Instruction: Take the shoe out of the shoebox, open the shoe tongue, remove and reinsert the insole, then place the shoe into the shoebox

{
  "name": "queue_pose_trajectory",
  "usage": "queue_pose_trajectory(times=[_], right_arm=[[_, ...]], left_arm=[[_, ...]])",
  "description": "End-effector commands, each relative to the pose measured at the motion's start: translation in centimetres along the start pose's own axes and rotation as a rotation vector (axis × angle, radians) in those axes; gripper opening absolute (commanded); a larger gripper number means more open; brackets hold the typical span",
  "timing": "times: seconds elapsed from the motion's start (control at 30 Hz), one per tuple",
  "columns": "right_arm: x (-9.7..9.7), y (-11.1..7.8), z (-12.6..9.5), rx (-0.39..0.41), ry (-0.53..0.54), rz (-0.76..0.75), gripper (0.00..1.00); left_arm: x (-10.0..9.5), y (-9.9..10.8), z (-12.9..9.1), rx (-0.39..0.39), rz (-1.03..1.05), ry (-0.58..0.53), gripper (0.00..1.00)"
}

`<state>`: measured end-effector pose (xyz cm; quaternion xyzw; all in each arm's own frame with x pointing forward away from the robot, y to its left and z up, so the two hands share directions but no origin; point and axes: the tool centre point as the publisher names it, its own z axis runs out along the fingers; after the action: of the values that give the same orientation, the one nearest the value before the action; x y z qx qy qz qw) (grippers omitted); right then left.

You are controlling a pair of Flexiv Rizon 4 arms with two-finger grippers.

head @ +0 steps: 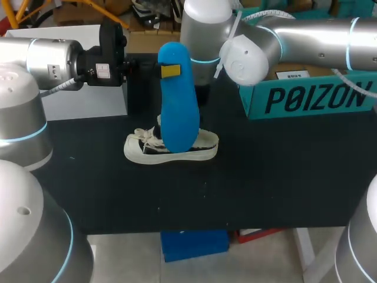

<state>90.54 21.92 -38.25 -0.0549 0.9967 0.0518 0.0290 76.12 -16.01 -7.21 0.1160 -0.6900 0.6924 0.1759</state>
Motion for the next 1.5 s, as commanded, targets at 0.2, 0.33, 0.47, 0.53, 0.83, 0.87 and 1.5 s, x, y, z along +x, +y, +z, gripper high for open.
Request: queue_pose_trajectory(times=[0.2, 0.33, 0.47, 0.53, 0.83, 0.87, 1.5], right_arm=[[-0.9, 1.3, 1.4, -0.003, 0.037, -0.004, 1.00], [-1.0, 1.7, 1.7, -0.009, 0.050, -0.010, 1.00], [-0.8, 1.5, 2.0, -0.018, 0.084, -0.010, 0.00], [-0.8, 1.5, 2.0, -0.018, 0.084, -0.010, 0.00], [-0.8, 1.5, 2.0, -0.018, 0.084, -0.010, 0.00], [-0.8, 1.5, 2.0, -0.018, 0.084, -0.010, 0.00], [-1.0, 1.6, 0.8, -0.037, 0.081, -0.023, 0.00]], left_arm=[[0.1, 0.0, 0.1, -0.001, 0.000, -0.005, 0.00], [0.1, 0.0, 0.1, -0.001, 0.000, -0.005, 0.00], [0.1, 0.0, 0.1, -0.001, 0.000, -0.005, 0.00], [0.1, 0.0, 0.1, -0.001, 0.000, -0.005, 0.00], [0.1, 0.0, 0.1, -0.001, 0.000, -0.005, 0.00], [0.1, 0.0, 0.1, -0.001, 0.000, -0.005, 0.00], [0.1, 0.0, 0.1, -0.001, 0.000, -0.005, 0.00]])
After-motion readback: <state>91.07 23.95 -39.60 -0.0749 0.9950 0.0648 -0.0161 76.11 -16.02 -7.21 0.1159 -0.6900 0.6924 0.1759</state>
